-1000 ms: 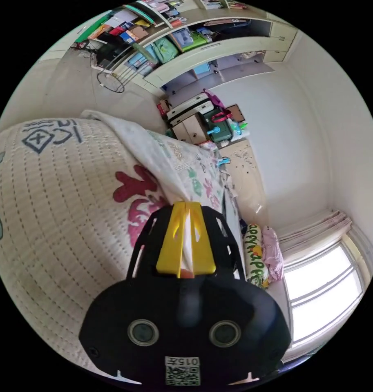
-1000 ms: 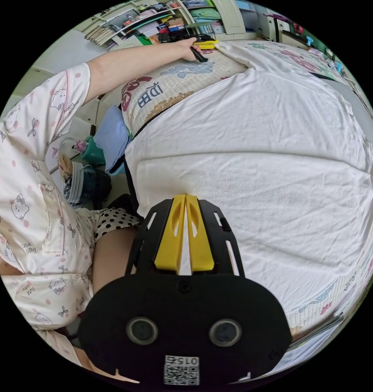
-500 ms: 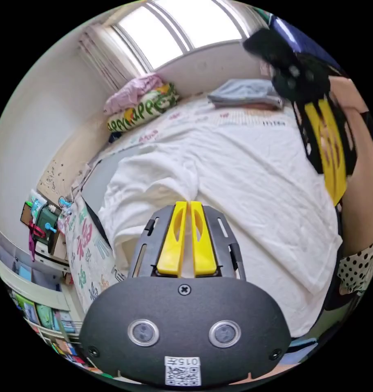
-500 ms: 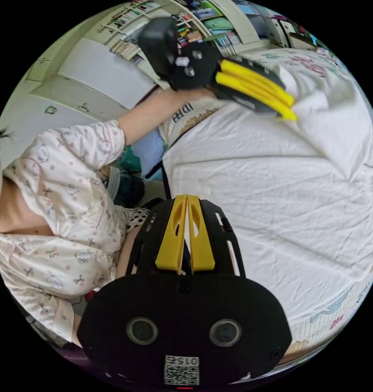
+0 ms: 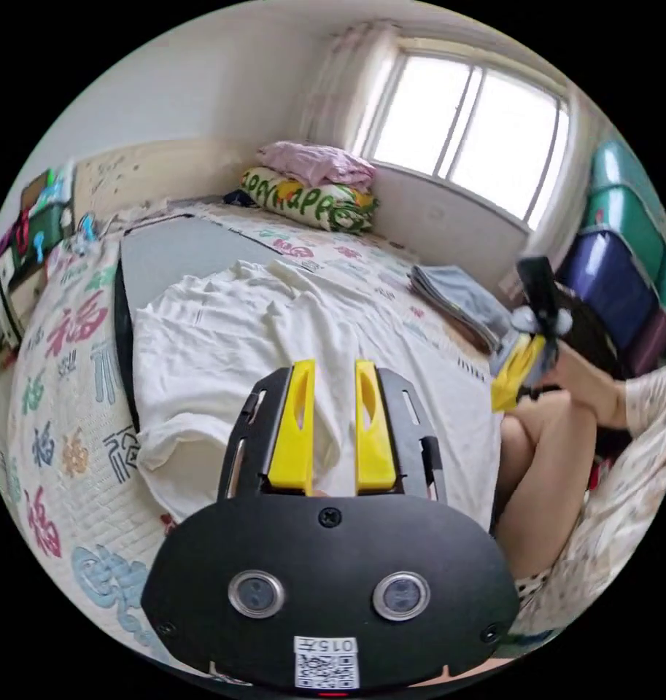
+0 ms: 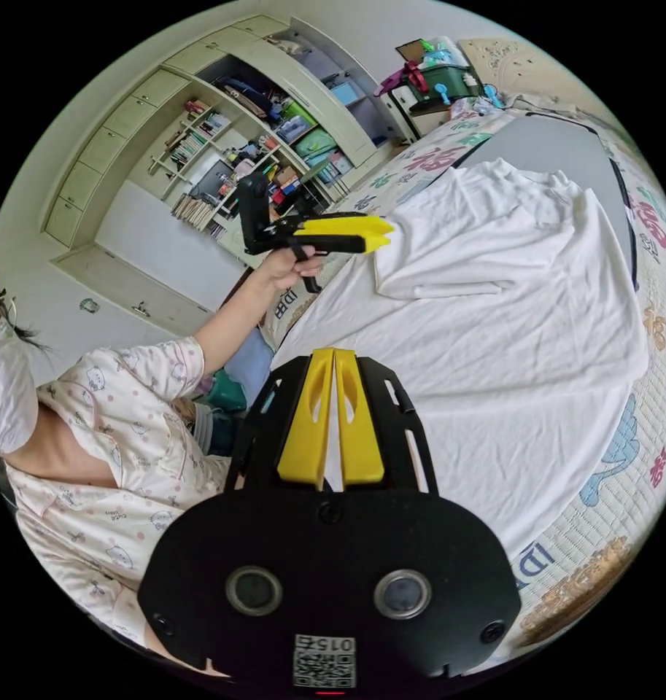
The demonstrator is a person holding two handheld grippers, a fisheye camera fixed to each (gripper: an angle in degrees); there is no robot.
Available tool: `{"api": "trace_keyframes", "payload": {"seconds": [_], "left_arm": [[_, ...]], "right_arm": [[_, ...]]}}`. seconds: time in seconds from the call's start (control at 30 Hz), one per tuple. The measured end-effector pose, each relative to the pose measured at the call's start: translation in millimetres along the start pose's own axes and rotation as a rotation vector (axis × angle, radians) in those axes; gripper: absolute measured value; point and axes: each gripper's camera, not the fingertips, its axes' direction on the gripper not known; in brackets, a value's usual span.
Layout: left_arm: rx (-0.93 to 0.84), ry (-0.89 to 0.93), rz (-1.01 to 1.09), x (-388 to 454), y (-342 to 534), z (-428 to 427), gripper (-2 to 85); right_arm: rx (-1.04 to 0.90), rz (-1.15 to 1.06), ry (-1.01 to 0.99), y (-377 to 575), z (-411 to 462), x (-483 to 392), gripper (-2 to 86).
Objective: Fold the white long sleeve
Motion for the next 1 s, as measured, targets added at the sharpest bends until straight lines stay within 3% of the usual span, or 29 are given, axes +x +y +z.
{"api": "trace_keyframes", "payload": {"seconds": [0.17, 0.33, 0.4, 0.5, 0.57, 0.67, 0.87, 1.0], "left_arm": [[-0.225, -0.103, -0.119, -41.8, -4.0, 110.0, 10.0], [-0.154, -0.117, -0.015, -35.8, 32.4, 120.6, 3.2], [-0.033, -0.042, 0.113, -7.4, 53.4, 99.6, 1.4], [0.053, 0.018, 0.333, 55.6, 95.9, 85.3, 0.6], [-0.004, 0.036, 0.501, 96.6, 130.3, 98.6, 0.4], [-0.150, -0.147, 0.681, 142.5, 197.6, 140.8, 0.3], [-0.229, -0.292, 0.625, 135.4, 267.7, 164.4, 0.9], [-0.239, -0.112, 0.409, 85.8, 272.5, 150.6, 2.0]], "right_arm": [[0.048, 0.045, 0.060, -32.6, 14.5, -15.6, 0.0], [0.083, 0.091, 0.297, -69.1, 29.8, -39.1, 2.4], [0.092, 0.082, 0.446, -86.9, 42.2, -56.6, 4.2], [0.105, 0.121, 0.500, -104.0, 53.0, -63.5, 7.1], [0.136, 0.172, 0.435, -109.0, 52.6, -59.6, 8.6], [0.220, 0.267, 0.302, -108.9, 47.7, -50.2, 10.4], [0.235, 0.326, 0.201, -119.8, 79.1, -57.3, 12.4], [0.126, 0.285, 0.308, -147.0, 131.4, -89.1, 12.7]]}}
